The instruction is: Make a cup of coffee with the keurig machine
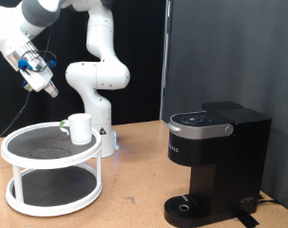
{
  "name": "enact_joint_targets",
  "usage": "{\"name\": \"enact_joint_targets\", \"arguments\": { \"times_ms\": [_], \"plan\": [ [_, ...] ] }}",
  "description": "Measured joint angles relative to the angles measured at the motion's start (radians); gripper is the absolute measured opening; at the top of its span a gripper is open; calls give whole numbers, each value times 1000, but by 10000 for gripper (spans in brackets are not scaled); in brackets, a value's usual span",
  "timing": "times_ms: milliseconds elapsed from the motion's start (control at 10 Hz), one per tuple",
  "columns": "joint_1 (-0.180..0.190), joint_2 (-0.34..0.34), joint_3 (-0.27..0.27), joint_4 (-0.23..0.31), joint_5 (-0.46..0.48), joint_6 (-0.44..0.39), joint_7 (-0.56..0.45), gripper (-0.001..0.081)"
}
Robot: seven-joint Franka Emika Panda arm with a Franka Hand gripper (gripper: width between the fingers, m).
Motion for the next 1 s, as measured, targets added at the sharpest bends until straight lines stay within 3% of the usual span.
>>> {"name": "enact_joint_targets", "arguments": {
  "times_ms": [100, 200, 300, 500, 600, 700, 1000],
  "plan": [
    [0, 9, 2, -23, 0, 47, -12, 91],
    [0, 19, 4, -45, 0, 84, -23, 293],
    [0, 28, 8, -69, 0, 118, -32, 293],
    [1, 43, 15, -111, 0, 172, -52, 614],
    [1, 47, 20, -130, 0, 196, -60, 614],
    [1, 48, 24, -148, 0, 212, -67, 700],
    [5, 48, 26, -185, 2, 249, -81, 729]
  ]
}}
